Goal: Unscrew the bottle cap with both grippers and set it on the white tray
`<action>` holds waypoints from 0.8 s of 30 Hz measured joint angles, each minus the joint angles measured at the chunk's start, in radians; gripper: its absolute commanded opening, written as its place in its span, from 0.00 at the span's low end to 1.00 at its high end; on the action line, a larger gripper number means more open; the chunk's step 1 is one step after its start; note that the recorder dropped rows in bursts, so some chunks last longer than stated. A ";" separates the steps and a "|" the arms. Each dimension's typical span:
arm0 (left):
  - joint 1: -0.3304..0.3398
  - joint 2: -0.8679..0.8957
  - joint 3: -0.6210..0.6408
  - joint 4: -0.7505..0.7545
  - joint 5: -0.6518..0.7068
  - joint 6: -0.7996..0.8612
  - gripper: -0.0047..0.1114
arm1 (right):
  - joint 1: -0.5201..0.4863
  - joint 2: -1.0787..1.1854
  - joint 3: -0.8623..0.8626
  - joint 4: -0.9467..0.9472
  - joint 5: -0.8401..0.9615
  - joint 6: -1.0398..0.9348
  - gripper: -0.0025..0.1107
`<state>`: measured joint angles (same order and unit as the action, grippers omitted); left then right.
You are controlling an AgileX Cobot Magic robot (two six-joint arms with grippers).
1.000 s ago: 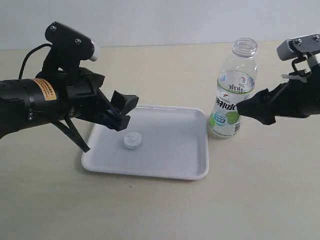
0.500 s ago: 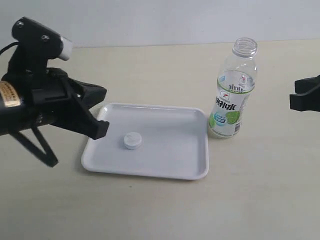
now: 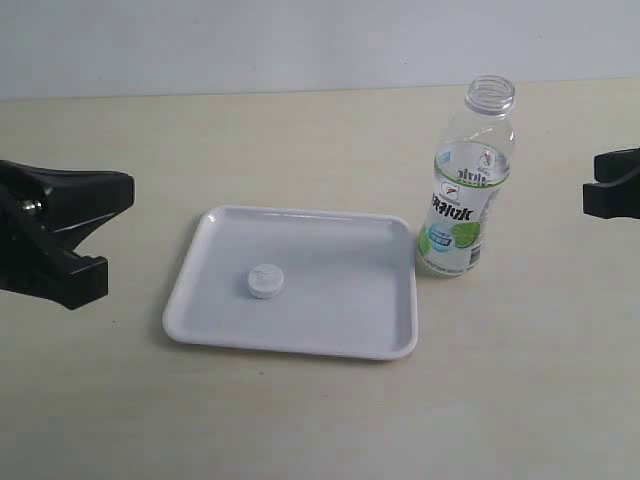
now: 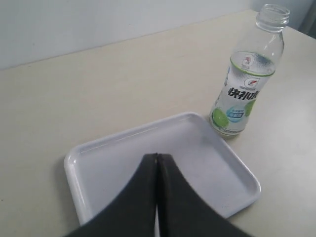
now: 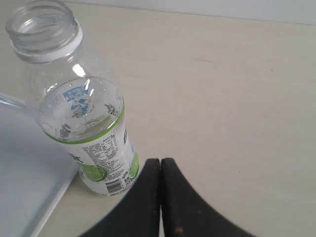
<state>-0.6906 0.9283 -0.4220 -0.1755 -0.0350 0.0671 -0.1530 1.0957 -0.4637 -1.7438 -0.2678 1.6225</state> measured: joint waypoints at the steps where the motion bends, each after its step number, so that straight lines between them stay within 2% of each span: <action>1: 0.000 -0.004 0.000 0.000 0.000 0.000 0.04 | 0.000 0.000 0.000 0.000 0.000 0.000 0.03; 5: 0.000 -0.009 0.000 0.000 0.004 0.011 0.04 | 0.000 0.000 0.000 0.000 0.000 0.000 0.03; 11: 0.000 -0.009 0.000 0.002 0.006 0.230 0.04 | 0.000 0.000 0.000 0.000 0.001 0.002 0.03; 16: 0.019 -0.027 0.000 0.002 0.026 0.289 0.04 | 0.000 0.000 0.000 0.000 0.001 0.002 0.03; 18: 0.070 -0.065 0.000 -0.010 0.083 0.273 0.04 | 0.000 0.000 0.000 0.000 0.001 0.002 0.03; 21: 0.215 -0.185 0.014 -0.058 0.181 0.203 0.04 | 0.000 0.000 0.000 0.000 0.001 0.002 0.03; 24: 0.346 -0.336 0.051 -0.098 0.204 0.157 0.04 | 0.000 0.000 0.000 0.000 0.001 0.002 0.03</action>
<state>-0.3443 0.5922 -0.3707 -0.2730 0.1687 0.2240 -0.1530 1.0957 -0.4637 -1.7438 -0.2670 1.6245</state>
